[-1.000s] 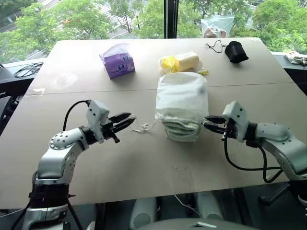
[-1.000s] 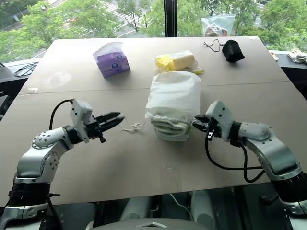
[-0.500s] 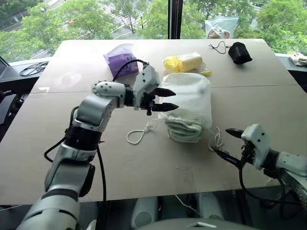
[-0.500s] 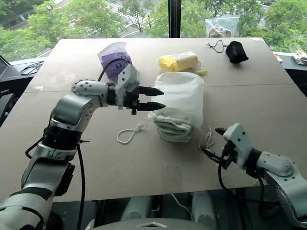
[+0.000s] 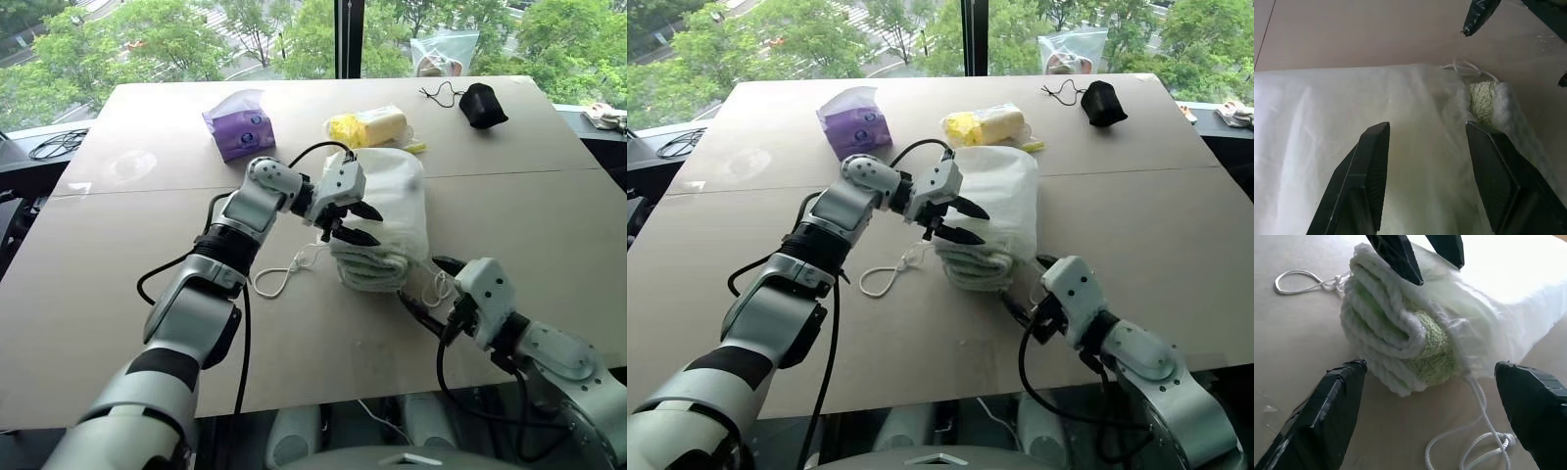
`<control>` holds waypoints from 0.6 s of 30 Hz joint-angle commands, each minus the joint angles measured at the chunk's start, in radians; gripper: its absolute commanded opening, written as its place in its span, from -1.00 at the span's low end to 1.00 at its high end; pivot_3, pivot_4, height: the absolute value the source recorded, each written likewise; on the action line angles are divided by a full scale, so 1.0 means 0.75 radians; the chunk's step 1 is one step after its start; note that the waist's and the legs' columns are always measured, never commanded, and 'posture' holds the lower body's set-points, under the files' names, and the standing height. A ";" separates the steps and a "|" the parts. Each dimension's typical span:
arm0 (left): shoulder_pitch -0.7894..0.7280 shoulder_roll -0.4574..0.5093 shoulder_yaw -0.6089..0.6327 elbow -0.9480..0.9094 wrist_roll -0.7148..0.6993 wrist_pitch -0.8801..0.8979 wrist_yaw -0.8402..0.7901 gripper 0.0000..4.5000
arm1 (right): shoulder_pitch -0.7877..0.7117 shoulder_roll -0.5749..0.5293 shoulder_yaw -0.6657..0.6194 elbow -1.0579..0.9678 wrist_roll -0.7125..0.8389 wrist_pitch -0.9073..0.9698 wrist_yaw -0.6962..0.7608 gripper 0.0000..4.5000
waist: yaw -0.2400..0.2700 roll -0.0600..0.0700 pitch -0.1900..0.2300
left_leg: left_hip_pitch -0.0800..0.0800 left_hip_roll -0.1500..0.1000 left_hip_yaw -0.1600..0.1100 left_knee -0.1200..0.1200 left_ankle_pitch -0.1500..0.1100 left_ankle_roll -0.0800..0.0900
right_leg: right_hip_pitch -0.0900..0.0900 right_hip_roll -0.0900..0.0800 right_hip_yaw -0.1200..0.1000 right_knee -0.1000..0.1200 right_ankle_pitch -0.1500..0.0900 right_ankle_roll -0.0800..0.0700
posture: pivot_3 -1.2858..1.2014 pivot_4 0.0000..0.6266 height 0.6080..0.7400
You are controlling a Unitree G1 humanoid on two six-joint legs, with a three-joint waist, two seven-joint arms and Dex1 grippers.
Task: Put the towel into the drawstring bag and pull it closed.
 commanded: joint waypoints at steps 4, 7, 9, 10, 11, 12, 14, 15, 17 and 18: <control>0.016 0.038 -0.023 -0.197 -0.004 0.144 -0.129 0.11 | 0.008 0.031 0.026 -0.049 -0.026 0.007 -0.023 0.98 | 0.000 0.000 0.000 | 0.000 0.000 -0.001 0.000 0.000 0.000 | 0.000 0.000 0.000 0.000 0.000 0.000 | 0.03 -0.52 1.00; 0.044 0.042 -0.037 -0.243 0.029 0.173 -0.098 0.11 | 0.006 0.041 0.026 -0.036 -0.025 0.010 -0.024 0.98 | -0.001 0.000 0.000 | 0.000 0.000 -0.001 0.000 0.000 0.000 | 0.000 0.000 0.000 0.000 0.000 0.000 | 0.03 -0.52 1.00; 0.043 0.032 -0.039 -0.244 0.047 0.200 -0.064 0.11 | 0.002 0.045 0.021 -0.028 -0.024 0.014 -0.021 0.98 | 0.000 0.000 0.000 | 0.000 0.000 -0.001 0.000 0.000 0.000 | 0.000 0.000 0.000 0.000 0.000 0.000 | 0.03 -0.52 1.00; 0.041 0.028 -0.041 -0.241 0.057 0.215 -0.051 0.11 | -0.001 0.046 0.019 -0.025 -0.024 0.016 -0.019 0.98 | 0.000 0.000 0.000 | 0.000 0.000 -0.001 0.000 0.000 0.000 | 0.000 0.000 -0.001 0.000 0.000 0.000 | 0.03 -0.52 1.00; 0.040 0.025 -0.044 -0.236 0.068 0.218 -0.043 0.11 | -0.003 0.048 0.018 -0.024 -0.022 0.018 -0.017 0.98 | 0.000 0.000 0.000 | 0.000 0.000 -0.001 0.000 0.000 0.000 | 0.000 0.000 -0.001 0.000 0.000 0.000 | 0.03 -0.52 1.00; 0.040 0.022 -0.047 -0.231 0.079 0.219 -0.036 -0.12 | -0.004 0.050 0.016 -0.023 -0.021 0.020 -0.016 1.00 | 0.000 0.000 0.000 | 0.000 0.000 -0.001 0.000 0.000 0.000 | 0.000 0.000 -0.001 0.000 0.000 0.000 | 0.03 -0.52 1.00; 0.037 0.014 -0.050 -0.214 0.092 0.233 -0.025 -0.42 | -0.006 0.054 0.018 -0.020 -0.019 0.022 -0.015 1.00 | 0.000 0.000 0.000 | 0.000 0.000 -0.001 0.000 0.000 0.000 | 0.000 0.000 -0.001 0.000 0.000 0.000 | 0.03 -0.52 1.00; 0.035 0.009 -0.050 -0.206 0.097 0.241 -0.024 -0.58 | -0.007 0.055 0.020 -0.018 -0.019 0.023 -0.014 1.00 | 0.000 0.000 0.000 | 0.000 0.000 -0.001 0.000 0.000 0.000 | 0.000 0.000 -0.001 0.000 0.000 0.000 | 0.03 -0.52 1.00; 0.029 0.001 -0.049 -0.199 0.097 0.279 -0.031 -0.99 | -0.008 0.057 0.022 -0.015 -0.019 0.024 -0.012 1.00 | 0.000 0.000 0.000 | 0.000 0.000 -0.001 0.000 0.000 0.000 | 0.000 0.000 -0.001 0.000 0.000 0.000 | 0.03 -0.52 1.00; 0.027 0.000 -0.051 -0.199 0.097 0.297 -0.039 -0.99 | -0.007 0.058 0.022 -0.015 -0.019 0.025 -0.011 1.00 | 0.000 0.000 0.000 | 0.000 0.000 -0.001 0.000 0.000 0.000 | 0.000 0.000 -0.001 0.000 0.000 0.000 | 0.03 -0.52 1.00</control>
